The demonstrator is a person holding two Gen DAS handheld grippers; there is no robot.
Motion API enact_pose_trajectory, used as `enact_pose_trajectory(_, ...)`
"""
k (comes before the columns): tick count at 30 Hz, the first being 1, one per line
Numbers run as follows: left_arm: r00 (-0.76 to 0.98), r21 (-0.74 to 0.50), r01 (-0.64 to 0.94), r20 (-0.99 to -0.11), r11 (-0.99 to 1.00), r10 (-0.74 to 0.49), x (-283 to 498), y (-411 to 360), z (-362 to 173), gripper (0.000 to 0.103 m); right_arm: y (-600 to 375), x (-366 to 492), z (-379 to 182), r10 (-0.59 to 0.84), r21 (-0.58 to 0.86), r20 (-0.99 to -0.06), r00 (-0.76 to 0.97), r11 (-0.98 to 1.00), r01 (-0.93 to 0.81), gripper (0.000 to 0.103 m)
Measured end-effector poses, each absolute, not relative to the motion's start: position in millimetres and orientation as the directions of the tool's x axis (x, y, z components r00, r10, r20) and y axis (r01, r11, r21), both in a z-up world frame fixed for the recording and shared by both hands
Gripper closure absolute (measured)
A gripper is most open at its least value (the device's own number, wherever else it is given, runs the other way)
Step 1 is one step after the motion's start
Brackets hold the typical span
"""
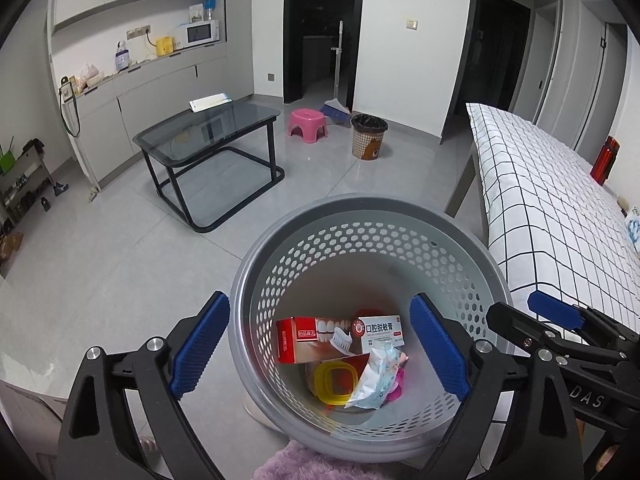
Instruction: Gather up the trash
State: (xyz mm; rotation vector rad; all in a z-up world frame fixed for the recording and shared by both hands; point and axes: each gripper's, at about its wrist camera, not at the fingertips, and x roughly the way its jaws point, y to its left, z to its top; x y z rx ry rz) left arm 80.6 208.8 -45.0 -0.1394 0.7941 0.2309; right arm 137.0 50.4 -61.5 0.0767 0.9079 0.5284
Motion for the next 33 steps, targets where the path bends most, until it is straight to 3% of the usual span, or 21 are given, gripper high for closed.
enact_pose_trajectory(7, 0.679, -0.035, -0.254, -0.718, 0.967, 0.153, 77, 210, -42, 0.007, 47, 129, -60, 0.461, 0.283, -0.730, 0.505, 0.876, -0.391, 0.031)
enact_pose_trajectory(33, 0.644, -0.030, -0.294, -0.745, 0.955, 0.175, 81, 214, -49, 0.006, 48, 125, -62, 0.464, 0.286, -0.729, 0.503, 0.875, -0.392, 0.031)
